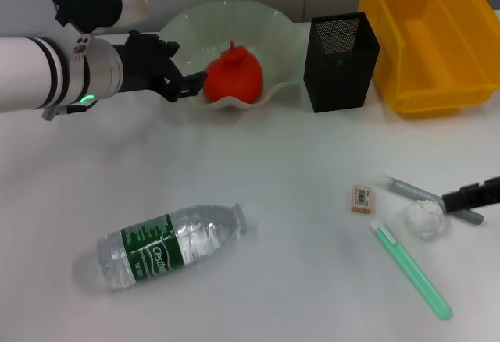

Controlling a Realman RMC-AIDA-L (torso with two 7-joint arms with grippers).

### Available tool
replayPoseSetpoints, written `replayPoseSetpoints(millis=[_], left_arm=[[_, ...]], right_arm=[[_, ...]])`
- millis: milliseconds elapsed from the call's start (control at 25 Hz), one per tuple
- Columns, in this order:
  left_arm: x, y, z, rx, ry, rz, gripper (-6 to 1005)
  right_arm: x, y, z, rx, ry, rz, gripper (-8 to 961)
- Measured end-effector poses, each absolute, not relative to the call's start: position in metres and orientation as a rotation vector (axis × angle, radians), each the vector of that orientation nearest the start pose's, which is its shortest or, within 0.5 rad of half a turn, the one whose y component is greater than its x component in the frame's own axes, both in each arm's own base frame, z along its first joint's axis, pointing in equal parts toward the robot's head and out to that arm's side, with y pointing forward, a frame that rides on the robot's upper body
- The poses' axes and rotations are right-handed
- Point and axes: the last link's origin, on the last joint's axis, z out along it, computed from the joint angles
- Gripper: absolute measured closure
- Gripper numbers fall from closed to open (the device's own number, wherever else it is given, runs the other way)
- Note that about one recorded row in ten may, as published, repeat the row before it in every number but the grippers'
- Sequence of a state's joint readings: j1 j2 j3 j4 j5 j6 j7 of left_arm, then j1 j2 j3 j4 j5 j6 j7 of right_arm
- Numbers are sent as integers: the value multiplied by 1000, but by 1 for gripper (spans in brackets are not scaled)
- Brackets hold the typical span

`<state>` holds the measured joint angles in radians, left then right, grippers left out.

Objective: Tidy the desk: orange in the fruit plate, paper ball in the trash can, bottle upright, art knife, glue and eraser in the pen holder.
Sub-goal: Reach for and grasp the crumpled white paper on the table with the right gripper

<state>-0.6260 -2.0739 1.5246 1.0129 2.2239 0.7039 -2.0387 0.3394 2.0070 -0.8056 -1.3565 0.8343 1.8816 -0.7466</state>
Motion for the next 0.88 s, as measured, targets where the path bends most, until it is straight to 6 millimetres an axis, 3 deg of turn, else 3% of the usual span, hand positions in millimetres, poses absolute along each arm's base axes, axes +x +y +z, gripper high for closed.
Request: replayPoseSetpoints(millis=[280, 880], left_arm=[[-168, 423, -46, -2466, -303, -15, 377], [-172, 425, -46, -2446, -308, -11, 381]], right_arm=[[272, 293, 94, -2500, 1576, -44, 441], [279, 295, 106, -2414, 1528, -214, 446]])
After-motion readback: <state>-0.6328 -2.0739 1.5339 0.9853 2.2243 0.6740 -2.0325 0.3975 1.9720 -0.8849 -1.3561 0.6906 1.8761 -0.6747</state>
